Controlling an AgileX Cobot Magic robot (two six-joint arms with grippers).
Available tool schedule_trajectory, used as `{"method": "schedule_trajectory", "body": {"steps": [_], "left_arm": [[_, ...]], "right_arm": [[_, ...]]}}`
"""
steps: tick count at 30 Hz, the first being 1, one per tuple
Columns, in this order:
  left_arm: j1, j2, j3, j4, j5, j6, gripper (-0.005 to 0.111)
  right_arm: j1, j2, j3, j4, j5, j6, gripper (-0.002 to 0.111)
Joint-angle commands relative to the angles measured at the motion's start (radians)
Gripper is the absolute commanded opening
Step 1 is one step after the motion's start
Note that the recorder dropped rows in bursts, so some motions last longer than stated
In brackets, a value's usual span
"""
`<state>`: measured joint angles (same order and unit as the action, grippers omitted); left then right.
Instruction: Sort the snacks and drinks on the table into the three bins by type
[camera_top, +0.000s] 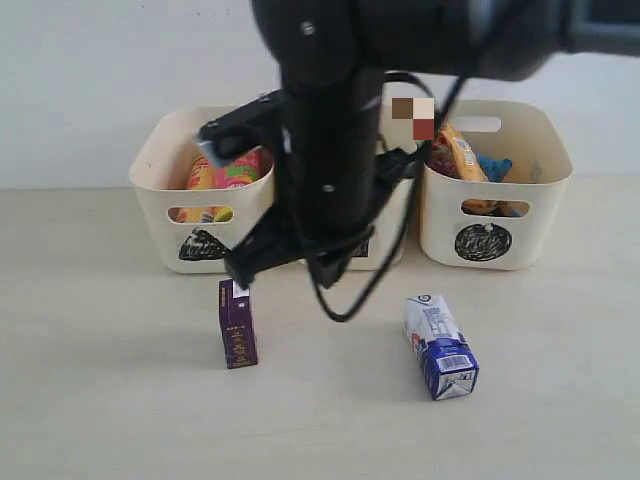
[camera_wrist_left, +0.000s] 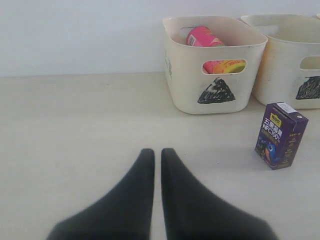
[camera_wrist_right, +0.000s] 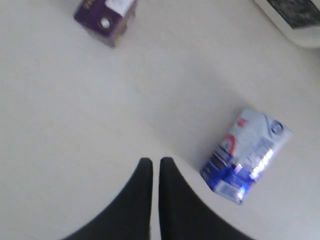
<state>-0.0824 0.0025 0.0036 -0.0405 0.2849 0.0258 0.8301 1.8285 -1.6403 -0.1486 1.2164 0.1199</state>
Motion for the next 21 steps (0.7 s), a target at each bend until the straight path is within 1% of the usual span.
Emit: {"method": "schedule_trajectory", "body": {"steps": [1, 3, 8, 10, 11, 12, 13, 15, 16, 19, 21], "left_arm": [[0.002, -0.002, -0.004, 0.0, -0.007, -0.009, 0.004], [0.002, -0.002, -0.004, 0.0, -0.007, -0.009, 0.004], [0.002, -0.002, -0.004, 0.0, -0.007, -0.009, 0.004], [0.002, -0.002, -0.004, 0.0, -0.007, -0.009, 0.004], [0.002, -0.002, -0.004, 0.0, -0.007, -0.009, 0.004], [0.002, -0.002, -0.004, 0.0, -0.007, -0.009, 0.004], [0.002, -0.002, -0.004, 0.0, -0.007, -0.009, 0.004], [0.002, -0.002, -0.004, 0.0, -0.007, -0.009, 0.004], [0.002, -0.002, -0.004, 0.0, -0.007, -0.009, 0.004], [0.002, -0.002, -0.004, 0.0, -0.007, -0.009, 0.004], [0.002, -0.002, -0.004, 0.0, -0.007, -0.009, 0.004]], "right_arm": [[-0.092, -0.212, 0.224, -0.044, 0.005, -0.007, 0.0], [-0.168, -0.31, 0.334, -0.044, -0.01, 0.006, 0.0], [-0.378, -0.512, 0.555, -0.053, -0.182, 0.021, 0.0], [-0.453, -0.577, 0.625, -0.08, -0.233, 0.021, 0.0], [-0.506, -0.629, 0.681, -0.119, -0.266, 0.021, 0.0], [-0.532, -0.657, 0.708, -0.14, -0.283, 0.025, 0.0], [-0.575, -0.71, 0.758, -0.18, -0.323, 0.06, 0.0], [-0.63, -0.804, 0.836, -0.228, -0.402, 0.103, 0.0], [-0.642, -0.844, 0.863, -0.237, -0.433, 0.122, 0.0], [-0.651, -1.068, 0.971, -0.262, -0.542, 0.224, 0.0], [-0.651, -1.217, 1.031, -0.265, -0.601, 0.226, 0.0]]}}
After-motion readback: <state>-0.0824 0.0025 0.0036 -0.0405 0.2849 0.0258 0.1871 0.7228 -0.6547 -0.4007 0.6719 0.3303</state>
